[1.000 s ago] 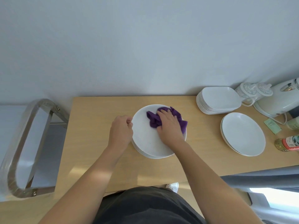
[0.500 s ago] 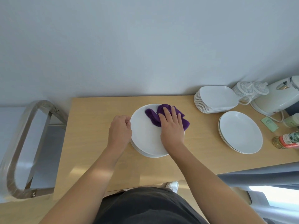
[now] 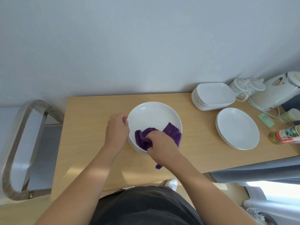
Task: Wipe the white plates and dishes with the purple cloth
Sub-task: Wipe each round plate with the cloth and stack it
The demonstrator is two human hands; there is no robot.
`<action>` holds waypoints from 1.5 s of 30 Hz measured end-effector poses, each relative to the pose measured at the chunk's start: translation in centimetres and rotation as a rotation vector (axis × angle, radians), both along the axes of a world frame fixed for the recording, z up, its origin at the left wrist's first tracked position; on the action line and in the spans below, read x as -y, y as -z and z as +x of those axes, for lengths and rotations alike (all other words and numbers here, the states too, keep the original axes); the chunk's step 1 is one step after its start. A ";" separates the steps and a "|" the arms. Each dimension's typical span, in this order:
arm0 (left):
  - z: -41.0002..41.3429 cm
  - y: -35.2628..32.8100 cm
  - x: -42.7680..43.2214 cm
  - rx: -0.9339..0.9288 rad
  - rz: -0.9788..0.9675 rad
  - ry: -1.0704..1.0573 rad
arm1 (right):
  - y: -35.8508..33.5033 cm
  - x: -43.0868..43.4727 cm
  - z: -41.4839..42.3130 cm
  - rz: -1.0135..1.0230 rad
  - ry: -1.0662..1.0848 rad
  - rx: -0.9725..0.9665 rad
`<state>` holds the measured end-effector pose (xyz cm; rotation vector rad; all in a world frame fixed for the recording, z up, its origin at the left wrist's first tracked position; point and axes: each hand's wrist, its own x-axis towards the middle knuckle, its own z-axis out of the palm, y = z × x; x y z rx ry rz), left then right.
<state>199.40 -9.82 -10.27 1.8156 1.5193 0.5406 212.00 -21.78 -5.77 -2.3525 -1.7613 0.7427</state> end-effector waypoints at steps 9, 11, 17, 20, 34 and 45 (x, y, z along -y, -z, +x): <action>-0.1 0.2 0.0 0.030 -0.004 -0.003 | 3.6 -3.3 -0.9 0.293 -0.030 -0.156; -0.1 0.1 0.1 0.043 0.003 0.005 | 3.7 -4.5 0.1 0.263 -0.004 -0.062; -0.2 -0.5 0.6 0.070 -0.003 -0.013 | 3.3 -4.0 5.0 0.236 0.090 0.307; -0.1 -0.7 0.7 0.062 0.011 -0.016 | 3.3 -2.0 5.7 0.278 0.104 0.298; 0.1 -0.2 0.6 0.002 0.020 -0.010 | 1.8 0.6 -0.4 0.219 0.000 -0.193; 0.0 -0.3 0.8 0.018 0.014 -0.002 | 2.4 0.3 4.0 0.147 0.221 0.197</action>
